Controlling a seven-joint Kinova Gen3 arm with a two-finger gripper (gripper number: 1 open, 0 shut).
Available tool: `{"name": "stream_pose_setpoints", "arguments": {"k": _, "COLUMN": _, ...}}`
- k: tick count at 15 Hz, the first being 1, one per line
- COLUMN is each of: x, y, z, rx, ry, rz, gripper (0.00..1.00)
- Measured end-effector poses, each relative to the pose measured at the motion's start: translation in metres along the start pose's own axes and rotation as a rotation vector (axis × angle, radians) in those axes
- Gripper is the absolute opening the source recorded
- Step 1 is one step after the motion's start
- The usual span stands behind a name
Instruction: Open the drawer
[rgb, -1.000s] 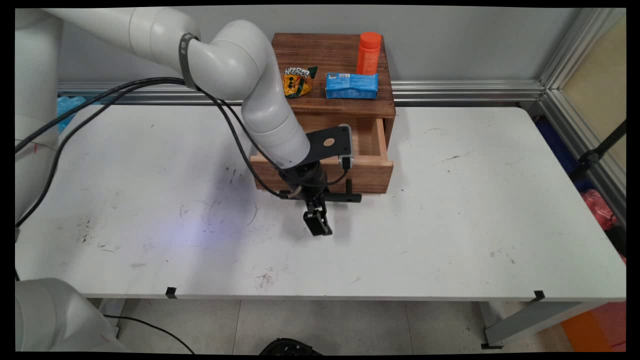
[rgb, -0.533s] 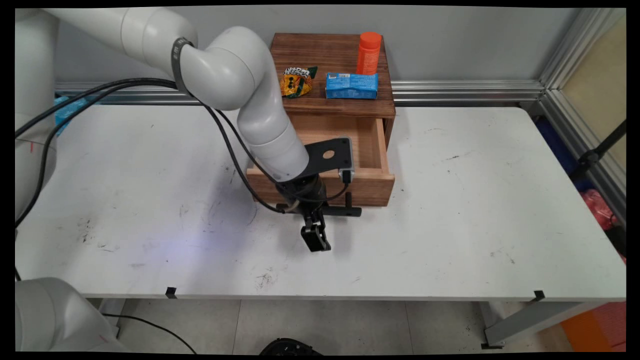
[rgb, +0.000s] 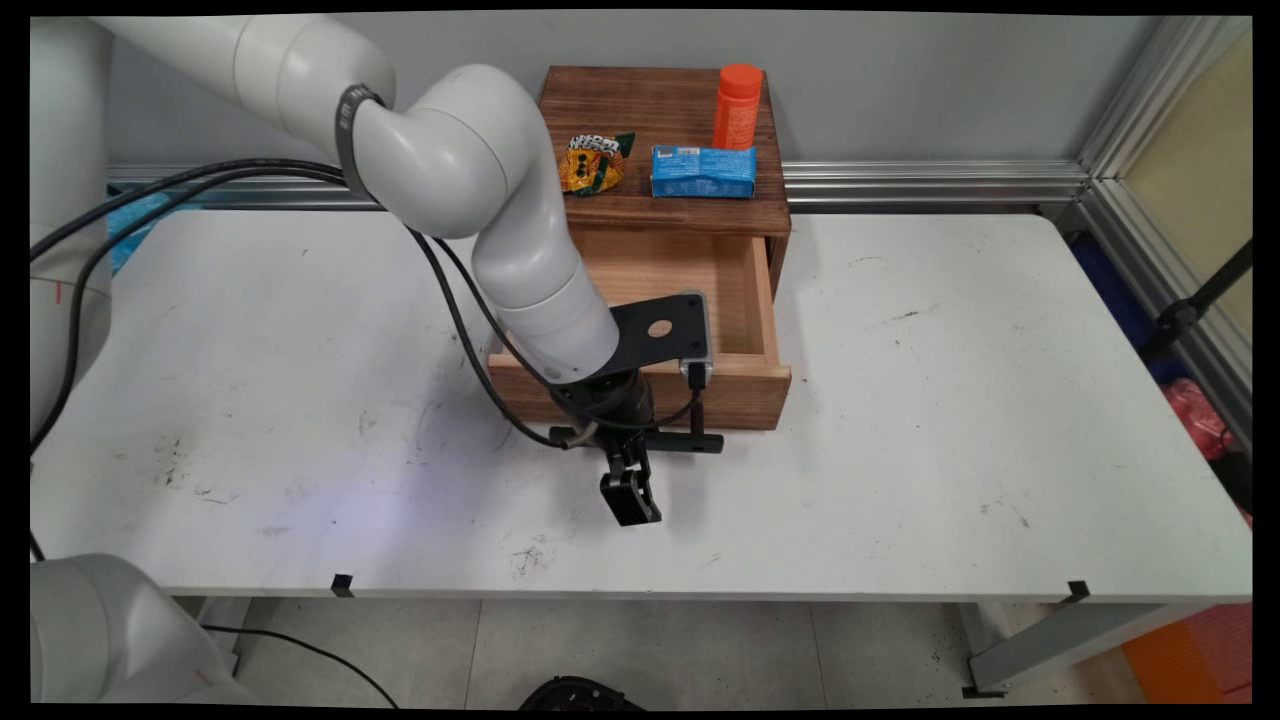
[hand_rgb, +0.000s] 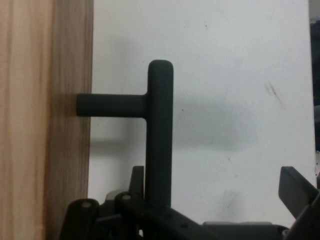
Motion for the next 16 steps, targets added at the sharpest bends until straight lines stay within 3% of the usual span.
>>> {"name": "stream_pose_setpoints", "arguments": {"k": 16, "x": 0.014, "y": 0.013, "z": -0.010, "rx": 0.108, "ry": -0.037, "rz": -0.012, "gripper": 1.00}}
